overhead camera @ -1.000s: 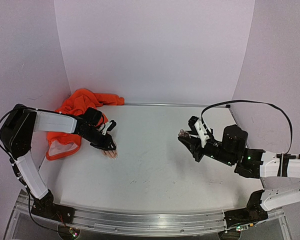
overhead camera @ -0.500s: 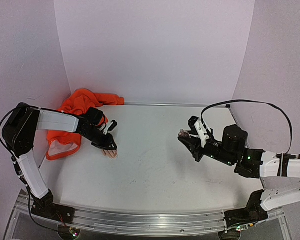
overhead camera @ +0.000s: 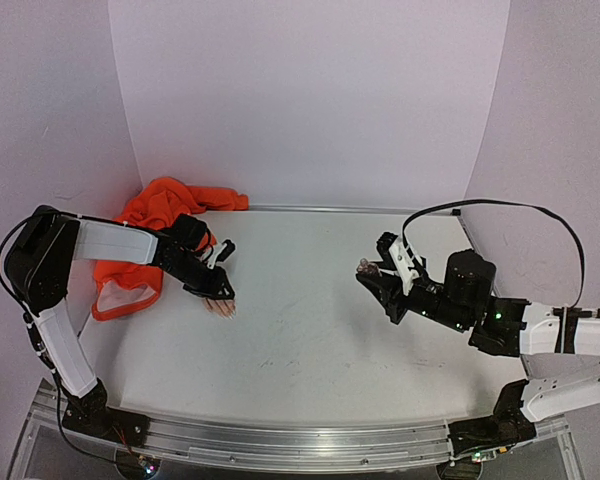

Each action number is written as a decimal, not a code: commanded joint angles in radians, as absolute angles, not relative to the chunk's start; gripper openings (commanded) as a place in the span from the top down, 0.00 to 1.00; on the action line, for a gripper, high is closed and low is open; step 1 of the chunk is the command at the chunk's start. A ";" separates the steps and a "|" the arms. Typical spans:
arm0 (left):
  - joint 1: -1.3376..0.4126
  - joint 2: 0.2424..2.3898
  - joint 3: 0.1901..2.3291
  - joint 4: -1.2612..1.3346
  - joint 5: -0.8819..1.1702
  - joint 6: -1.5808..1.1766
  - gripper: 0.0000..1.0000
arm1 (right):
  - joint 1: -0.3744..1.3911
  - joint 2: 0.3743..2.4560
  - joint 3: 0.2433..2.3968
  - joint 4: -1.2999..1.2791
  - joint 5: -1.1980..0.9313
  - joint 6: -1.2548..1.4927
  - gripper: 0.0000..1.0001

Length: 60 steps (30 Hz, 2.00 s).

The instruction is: Paint the nails

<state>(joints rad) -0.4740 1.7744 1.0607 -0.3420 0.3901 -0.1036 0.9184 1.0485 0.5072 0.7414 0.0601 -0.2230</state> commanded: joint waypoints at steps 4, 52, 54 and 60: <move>-0.469 1.752 1.080 -0.372 0.331 -0.082 1.00 | 0.913 1.032 0.513 0.824 0.054 -0.209 1.00; -0.502 1.755 1.045 -0.344 0.402 -0.117 1.00 | 0.913 1.030 0.513 0.825 0.054 -0.210 1.00; -0.502 1.753 1.042 -0.342 0.400 -0.118 1.00 | 0.912 1.031 0.514 0.825 0.054 -0.209 1.00; -0.502 1.745 1.039 -0.336 0.397 -0.119 1.00 | 0.913 1.031 0.513 0.824 0.054 -0.209 1.00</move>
